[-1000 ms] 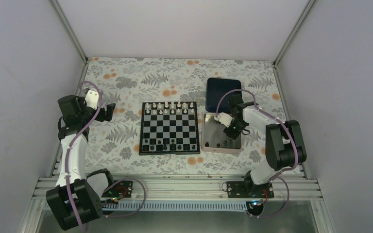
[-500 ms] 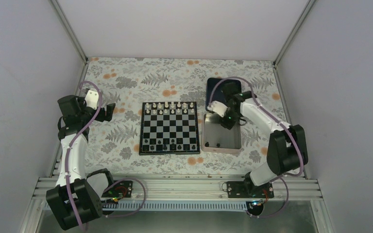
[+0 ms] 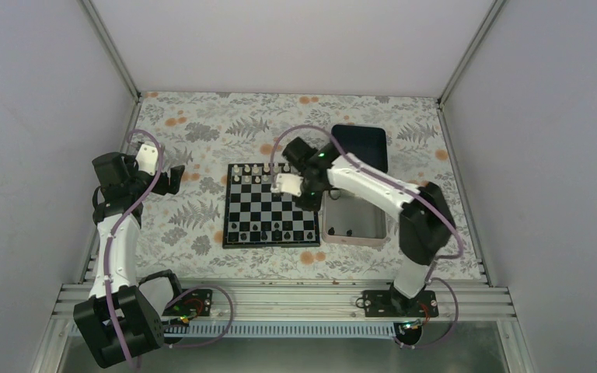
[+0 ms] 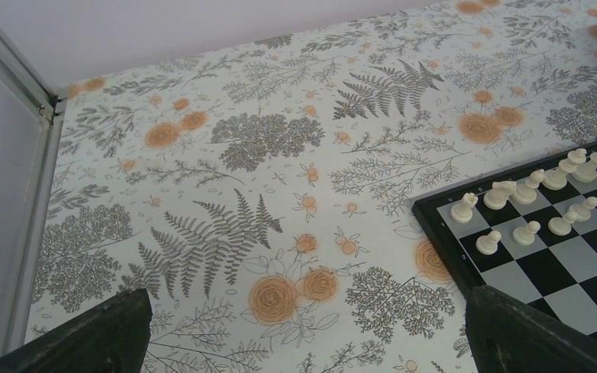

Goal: Set up the chess pieces on the board
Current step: Pick up the chess piece from the storage box, then place the chess piece on the chessboard.

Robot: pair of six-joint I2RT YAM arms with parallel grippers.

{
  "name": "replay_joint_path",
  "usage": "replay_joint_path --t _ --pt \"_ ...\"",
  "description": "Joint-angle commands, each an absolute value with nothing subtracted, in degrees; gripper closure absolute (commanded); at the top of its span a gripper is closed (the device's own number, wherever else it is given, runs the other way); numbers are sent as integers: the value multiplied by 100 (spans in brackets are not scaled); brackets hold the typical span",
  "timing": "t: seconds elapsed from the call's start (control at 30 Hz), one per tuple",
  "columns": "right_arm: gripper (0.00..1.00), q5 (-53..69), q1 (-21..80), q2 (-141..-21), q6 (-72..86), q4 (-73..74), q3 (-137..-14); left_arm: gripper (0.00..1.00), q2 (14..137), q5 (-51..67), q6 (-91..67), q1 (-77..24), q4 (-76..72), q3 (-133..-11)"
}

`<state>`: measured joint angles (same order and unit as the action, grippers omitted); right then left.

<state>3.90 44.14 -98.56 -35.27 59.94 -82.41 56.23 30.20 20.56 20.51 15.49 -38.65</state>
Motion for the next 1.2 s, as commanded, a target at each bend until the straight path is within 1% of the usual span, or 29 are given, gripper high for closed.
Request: replay_joint_path --t 0.0,0.27,1.17 --pt "92 515 4757 -10543 -3517 5918 -8251 0 5632 3064 2118 2083 1520 -3847" --pt "91 541 4992 -11150 -3574 5813 -8295 0 5596 3067 2132 2092 1527 -3841" --pt "89 572 5045 -11445 -3556 5835 -8205 0 5655 3116 2136 2101 1518 -3842"
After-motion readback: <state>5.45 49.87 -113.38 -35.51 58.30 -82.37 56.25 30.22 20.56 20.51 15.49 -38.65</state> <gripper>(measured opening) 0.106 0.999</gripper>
